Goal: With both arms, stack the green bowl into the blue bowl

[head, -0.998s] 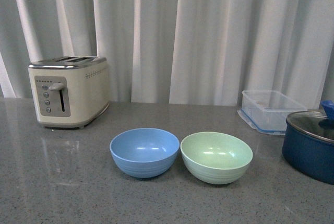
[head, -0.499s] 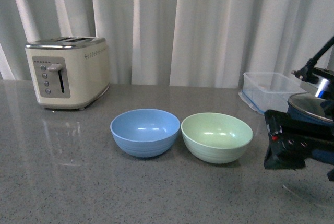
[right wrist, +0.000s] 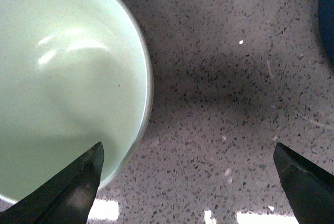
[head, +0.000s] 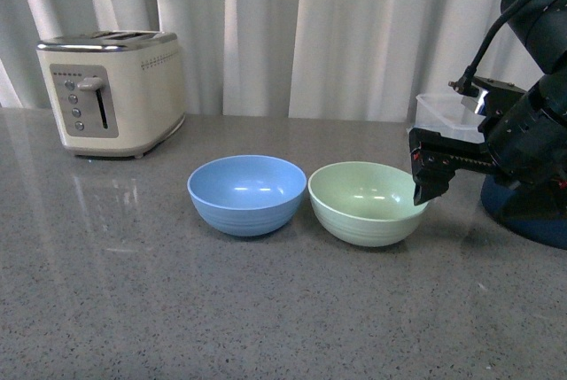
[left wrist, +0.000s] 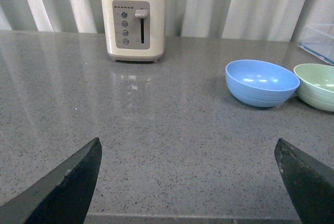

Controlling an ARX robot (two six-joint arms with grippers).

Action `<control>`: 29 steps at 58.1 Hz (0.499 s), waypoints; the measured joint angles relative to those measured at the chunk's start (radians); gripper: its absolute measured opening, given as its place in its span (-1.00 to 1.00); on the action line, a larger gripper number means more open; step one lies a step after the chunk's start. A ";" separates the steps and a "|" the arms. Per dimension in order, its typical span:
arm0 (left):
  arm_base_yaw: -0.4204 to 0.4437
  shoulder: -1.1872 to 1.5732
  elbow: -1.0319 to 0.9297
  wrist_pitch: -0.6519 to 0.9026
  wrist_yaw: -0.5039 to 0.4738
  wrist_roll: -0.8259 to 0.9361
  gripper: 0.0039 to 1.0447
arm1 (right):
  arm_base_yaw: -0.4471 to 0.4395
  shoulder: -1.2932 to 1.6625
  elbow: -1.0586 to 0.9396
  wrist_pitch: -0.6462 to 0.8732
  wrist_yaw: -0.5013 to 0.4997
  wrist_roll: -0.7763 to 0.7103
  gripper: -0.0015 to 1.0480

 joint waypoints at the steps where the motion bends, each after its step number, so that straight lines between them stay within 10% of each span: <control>1: 0.000 0.000 0.000 0.000 0.000 0.000 0.87 | -0.001 0.003 0.005 0.000 0.000 -0.002 0.81; 29: 0.000 0.000 0.000 0.000 0.000 0.000 0.87 | -0.004 0.099 0.095 -0.005 -0.007 -0.023 0.81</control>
